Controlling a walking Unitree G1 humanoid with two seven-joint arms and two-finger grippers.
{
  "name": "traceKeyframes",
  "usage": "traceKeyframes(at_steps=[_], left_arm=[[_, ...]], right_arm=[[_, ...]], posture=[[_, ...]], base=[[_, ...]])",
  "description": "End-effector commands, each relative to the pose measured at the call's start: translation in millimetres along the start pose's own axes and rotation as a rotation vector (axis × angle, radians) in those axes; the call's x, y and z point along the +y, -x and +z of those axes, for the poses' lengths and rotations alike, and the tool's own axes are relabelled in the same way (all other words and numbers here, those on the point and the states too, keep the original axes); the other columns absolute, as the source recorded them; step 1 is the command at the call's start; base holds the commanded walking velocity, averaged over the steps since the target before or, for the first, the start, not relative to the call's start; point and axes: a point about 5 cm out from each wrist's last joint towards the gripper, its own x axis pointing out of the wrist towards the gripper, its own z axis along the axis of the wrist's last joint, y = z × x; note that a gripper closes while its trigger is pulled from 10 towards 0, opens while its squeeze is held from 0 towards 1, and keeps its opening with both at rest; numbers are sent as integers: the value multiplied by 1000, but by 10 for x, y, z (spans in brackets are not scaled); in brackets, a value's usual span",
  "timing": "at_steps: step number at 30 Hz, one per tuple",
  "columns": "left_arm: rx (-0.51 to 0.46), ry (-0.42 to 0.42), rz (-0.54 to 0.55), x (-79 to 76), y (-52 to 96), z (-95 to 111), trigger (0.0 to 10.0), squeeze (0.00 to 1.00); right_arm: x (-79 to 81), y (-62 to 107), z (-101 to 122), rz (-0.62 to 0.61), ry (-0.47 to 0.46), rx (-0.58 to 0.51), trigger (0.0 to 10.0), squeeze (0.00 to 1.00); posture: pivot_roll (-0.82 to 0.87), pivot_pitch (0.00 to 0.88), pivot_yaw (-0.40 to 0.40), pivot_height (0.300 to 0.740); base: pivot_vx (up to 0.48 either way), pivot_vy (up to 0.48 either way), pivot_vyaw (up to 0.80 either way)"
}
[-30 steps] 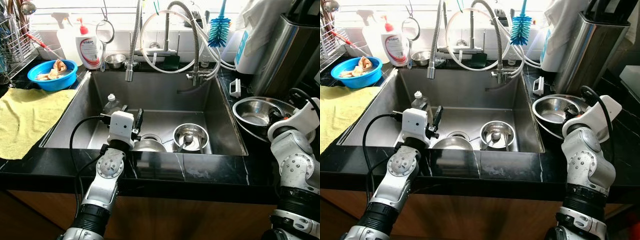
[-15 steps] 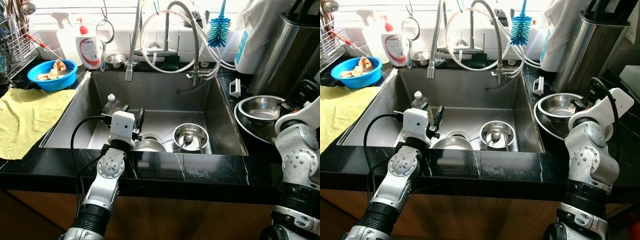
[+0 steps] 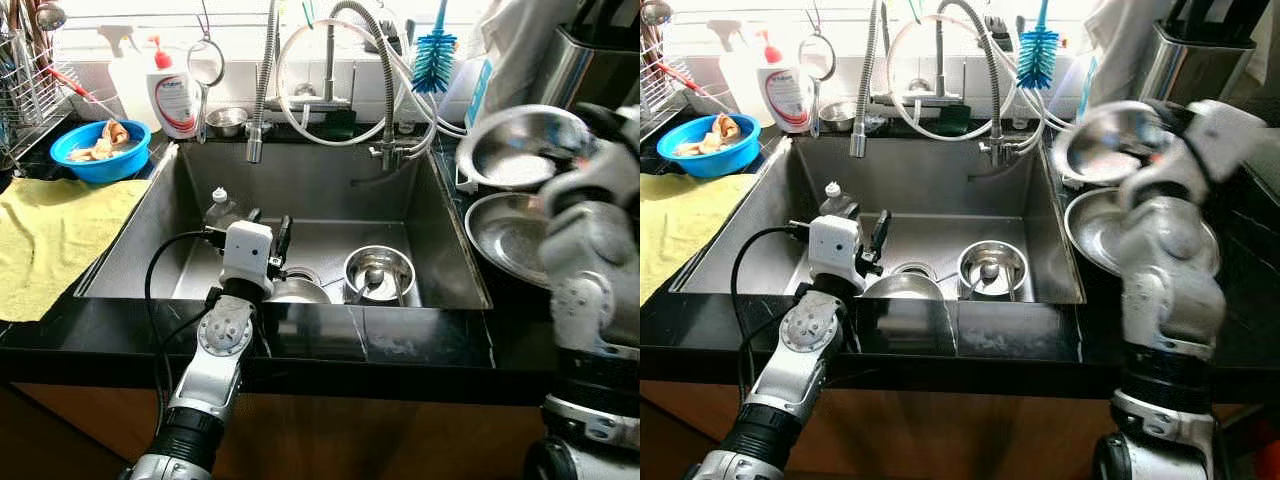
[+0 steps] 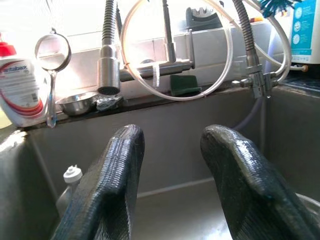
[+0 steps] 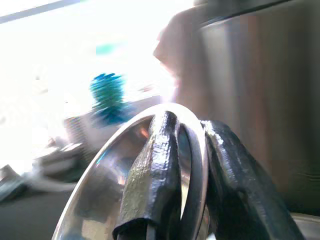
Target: Kitchen organization
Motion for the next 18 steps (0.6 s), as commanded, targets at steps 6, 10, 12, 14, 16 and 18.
traceKeyframes(at_steps=[6,10,12,14,16,18], left_arm=[[-20,-26,-2,11,-11,32,10000,0],[-16,-24,2,9,1,24,10000,0],[-6,-23,1,11,15,7,10000,0],[3,-21,-3,3,37,-12,10000,0],[5,-22,-8,-6,53,-17,10000,0],[6,-22,-7,-3,59,-19,10000,0]], right_arm=[[319,21,-253,239,23,117,10000,0],[301,30,-396,274,68,182,10000,0],[244,35,-488,286,117,215,10000,0],[127,28,-600,256,162,250,10000,0],[56,34,-658,246,181,271,10000,0],[30,42,-686,248,177,282,10000,0]], posture=[[-135,0,-19,740],[-133,0,-23,740],[-135,0,-26,740],[-140,0,-26,740],[-134,0,-30,740],[-136,0,-30,740]], base=[[0,0,0],[0,0,0],[0,0,0],[0,0,0],[0,0,0],[0,0,0]])
